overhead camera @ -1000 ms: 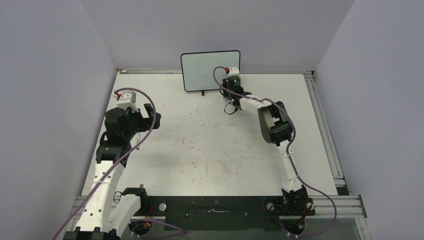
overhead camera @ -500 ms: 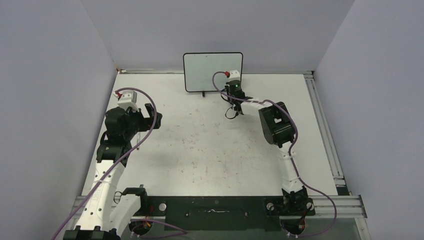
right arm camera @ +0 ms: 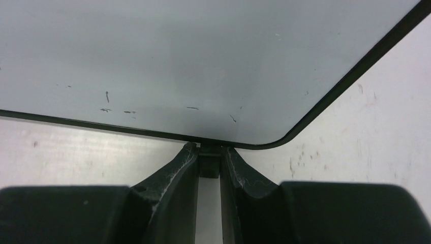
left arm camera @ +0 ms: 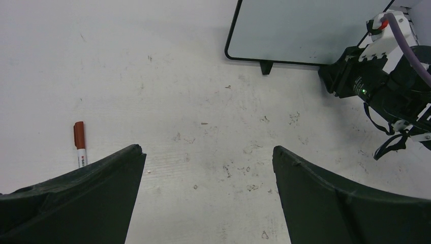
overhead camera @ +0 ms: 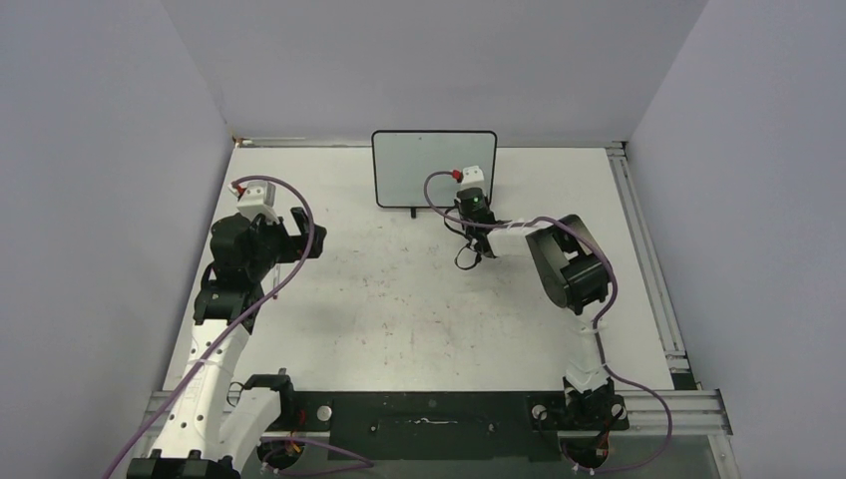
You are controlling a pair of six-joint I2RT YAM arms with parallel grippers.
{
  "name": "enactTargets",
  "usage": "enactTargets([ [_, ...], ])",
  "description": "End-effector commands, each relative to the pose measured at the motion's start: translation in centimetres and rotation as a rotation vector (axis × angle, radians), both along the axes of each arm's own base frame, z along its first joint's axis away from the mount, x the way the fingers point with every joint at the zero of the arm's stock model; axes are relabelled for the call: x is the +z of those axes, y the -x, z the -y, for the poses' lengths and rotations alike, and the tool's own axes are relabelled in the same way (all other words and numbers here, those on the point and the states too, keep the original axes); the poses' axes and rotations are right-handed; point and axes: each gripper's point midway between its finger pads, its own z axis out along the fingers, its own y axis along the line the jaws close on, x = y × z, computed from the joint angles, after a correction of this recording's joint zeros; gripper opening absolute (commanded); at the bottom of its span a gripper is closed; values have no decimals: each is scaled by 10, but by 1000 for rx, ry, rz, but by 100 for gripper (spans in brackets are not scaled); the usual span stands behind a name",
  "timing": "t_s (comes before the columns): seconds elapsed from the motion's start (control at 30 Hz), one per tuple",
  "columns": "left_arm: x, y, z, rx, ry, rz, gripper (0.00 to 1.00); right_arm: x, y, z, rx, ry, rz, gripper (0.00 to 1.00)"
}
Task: Write a sentence on the whiteboard
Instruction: Move the whiteboard to the center of the board.
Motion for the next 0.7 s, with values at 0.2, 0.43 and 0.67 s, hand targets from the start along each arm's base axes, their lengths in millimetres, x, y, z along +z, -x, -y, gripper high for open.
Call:
enactTargets([
  [0.2, 14, -1, 9, -40, 18, 63, 96, 3, 85, -7, 0, -21, -61, 5],
  [0.43, 11, 2, 17, -66, 12, 56, 96, -9, 136, 1, -65, -22, -100, 5],
  [0.67, 6, 4, 34, -128, 19, 38, 96, -1, 174, 15, -93, -17, -103, 5],
])
